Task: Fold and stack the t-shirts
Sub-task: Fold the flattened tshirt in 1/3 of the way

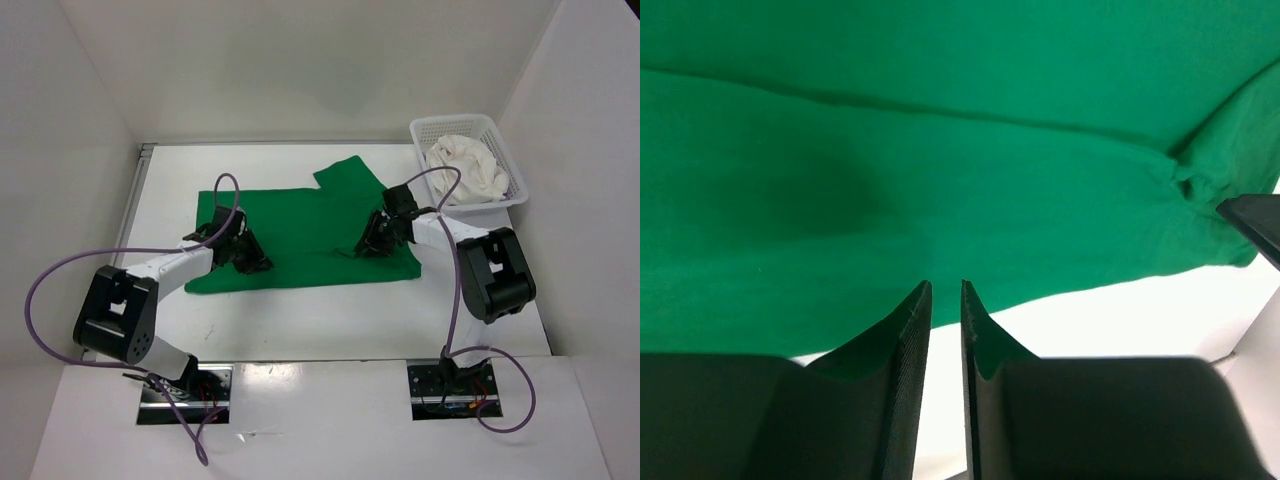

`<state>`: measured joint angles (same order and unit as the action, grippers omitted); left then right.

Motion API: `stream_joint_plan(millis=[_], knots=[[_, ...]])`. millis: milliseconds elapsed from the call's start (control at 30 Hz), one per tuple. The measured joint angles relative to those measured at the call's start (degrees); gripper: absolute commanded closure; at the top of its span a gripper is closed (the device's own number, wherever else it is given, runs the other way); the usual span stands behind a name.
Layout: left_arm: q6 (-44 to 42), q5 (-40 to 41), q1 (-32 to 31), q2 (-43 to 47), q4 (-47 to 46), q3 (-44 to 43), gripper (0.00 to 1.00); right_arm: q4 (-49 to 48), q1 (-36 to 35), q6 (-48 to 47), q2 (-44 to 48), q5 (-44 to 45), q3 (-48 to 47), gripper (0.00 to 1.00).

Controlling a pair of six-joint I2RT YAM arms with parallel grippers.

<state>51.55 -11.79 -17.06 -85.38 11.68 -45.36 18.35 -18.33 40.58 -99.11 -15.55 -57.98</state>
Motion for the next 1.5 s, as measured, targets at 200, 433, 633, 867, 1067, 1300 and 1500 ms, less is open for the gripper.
stream_joint_plan(millis=[200, 433, 633, 867, 1067, 1300, 1500], knots=[[0.96, 0.59, 1.22, -0.02, -1.84, 0.90, 0.74, -1.99, -0.20, -0.02, -2.05, -1.25, -1.03, 0.58], [1.07, 1.14, 4.81, -0.33, -2.62, 1.99, 0.74, -2.25, -0.20, -0.17, -4.83, -1.97, -2.16, 0.69], [1.05, 1.86, 5.44, -0.68, -2.97, 3.74, 0.74, -2.21, -0.20, -0.22, -6.82, -2.56, -5.95, 0.73], [0.81, 2.12, 6.99, -0.70, -2.80, 5.03, 0.74, -1.27, -0.20, -0.79, -12.76, -4.52, -13.92, 0.77], [0.68, 2.08, 7.85, -0.68, -2.78, 4.96, 0.74, 2.19, -1.09, -1.05, -18.80, -4.96, -28.09, 0.66], [0.79, 2.05, 7.85, 0.79, -2.16, 4.85, 0.72, 5.51, -6.69, -3.65, -19.23, -1.53, -32.94, 0.80], [-0.55, 2.49, 7.17, 2.05, 0.15, 1.68, 0.74, 5.70, -6.91, -5.20, -9.97, 2.97, -20.59, 1.00]])
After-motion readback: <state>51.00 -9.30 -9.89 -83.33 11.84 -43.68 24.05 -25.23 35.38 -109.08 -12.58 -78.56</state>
